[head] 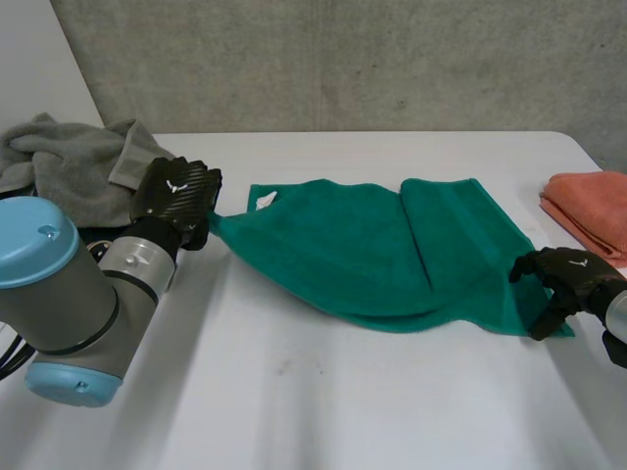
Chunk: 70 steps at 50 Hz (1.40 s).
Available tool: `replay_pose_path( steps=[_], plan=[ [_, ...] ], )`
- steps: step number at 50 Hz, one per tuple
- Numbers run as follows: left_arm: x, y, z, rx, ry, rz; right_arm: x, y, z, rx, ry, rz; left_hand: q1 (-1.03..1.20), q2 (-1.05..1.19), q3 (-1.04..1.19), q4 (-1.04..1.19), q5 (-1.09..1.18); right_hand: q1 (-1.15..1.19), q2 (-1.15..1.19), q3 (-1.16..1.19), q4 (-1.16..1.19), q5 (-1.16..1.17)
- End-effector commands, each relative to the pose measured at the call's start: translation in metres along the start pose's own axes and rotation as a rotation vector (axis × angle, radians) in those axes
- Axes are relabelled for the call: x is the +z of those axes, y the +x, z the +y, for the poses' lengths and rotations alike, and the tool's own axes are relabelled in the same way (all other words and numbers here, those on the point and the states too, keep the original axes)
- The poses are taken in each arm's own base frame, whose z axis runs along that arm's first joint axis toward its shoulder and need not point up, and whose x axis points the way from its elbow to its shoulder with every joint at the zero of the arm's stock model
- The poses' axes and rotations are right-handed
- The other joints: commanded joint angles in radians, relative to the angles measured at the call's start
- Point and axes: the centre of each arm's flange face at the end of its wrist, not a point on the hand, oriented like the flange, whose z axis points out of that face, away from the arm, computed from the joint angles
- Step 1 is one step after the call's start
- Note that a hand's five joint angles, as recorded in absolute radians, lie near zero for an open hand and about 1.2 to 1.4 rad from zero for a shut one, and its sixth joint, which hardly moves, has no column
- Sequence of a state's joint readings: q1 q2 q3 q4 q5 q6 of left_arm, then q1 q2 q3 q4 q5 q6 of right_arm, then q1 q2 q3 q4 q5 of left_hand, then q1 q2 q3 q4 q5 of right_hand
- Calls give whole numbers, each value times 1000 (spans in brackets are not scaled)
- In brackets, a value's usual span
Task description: Fold the laundry.
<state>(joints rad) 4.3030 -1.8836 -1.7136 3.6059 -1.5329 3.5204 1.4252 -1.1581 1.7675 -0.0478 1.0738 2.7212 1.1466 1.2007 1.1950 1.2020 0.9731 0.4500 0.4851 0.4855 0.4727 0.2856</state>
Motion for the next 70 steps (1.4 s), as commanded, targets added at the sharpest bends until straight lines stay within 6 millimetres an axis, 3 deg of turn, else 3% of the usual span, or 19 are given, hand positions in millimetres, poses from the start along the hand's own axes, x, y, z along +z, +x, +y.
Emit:
replay_pose_path(
  steps=[1,14,21,36,42,44,46,52,57,62,67,70],
  plan=[
    [1,-2,1,0,-2,-5,17,4,9,-58,2,2,250,196,201,194,249,81,46,46,59,71],
    [1,-2,1,0,-2,-3,32,1,13,-73,1,-16,250,196,201,194,249,140,105,104,117,130],
    [2,-2,1,0,-2,-5,37,2,11,-82,12,-16,250,196,201,194,249,331,295,295,308,321],
    [2,-3,2,0,-2,-7,49,0,3,-110,38,-21,250,196,201,194,249,363,328,328,340,353],
    [2,-5,2,0,-4,-12,53,2,-1,-128,69,-10,250,196,201,194,249,589,554,553,566,579],
    [2,-5,3,0,-6,-15,53,3,-7,-141,96,4,250,196,201,194,249,913,878,877,890,903],
    [3,-6,1,0,-3,-16,52,6,-11,-147,106,20,250,196,201,194,249,946,911,911,924,936],
    [-1,-18,-5,14,-16,-41,33,19,-46,-183,174,112,250,196,201,194,249,946,911,911,924,936],
    [-17,-39,-16,15,-87,-68,-7,13,-71,-250,91,101,250,196,201,194,249,946,911,911,924,936],
    [-49,-46,-21,48,-226,-34,-45,4,-72,-395,-89,37,250,196,201,194,249,946,911,911,924,936],
    [-82,-38,-9,204,-404,73,-82,2,-52,-502,-352,-57,250,196,201,194,249,946,911,911,924,936],
    [-96,-30,6,294,-493,154,-86,0,-42,-499,-404,-87,250,196,201,194,249,946,911,911,924,936]
  ],
)
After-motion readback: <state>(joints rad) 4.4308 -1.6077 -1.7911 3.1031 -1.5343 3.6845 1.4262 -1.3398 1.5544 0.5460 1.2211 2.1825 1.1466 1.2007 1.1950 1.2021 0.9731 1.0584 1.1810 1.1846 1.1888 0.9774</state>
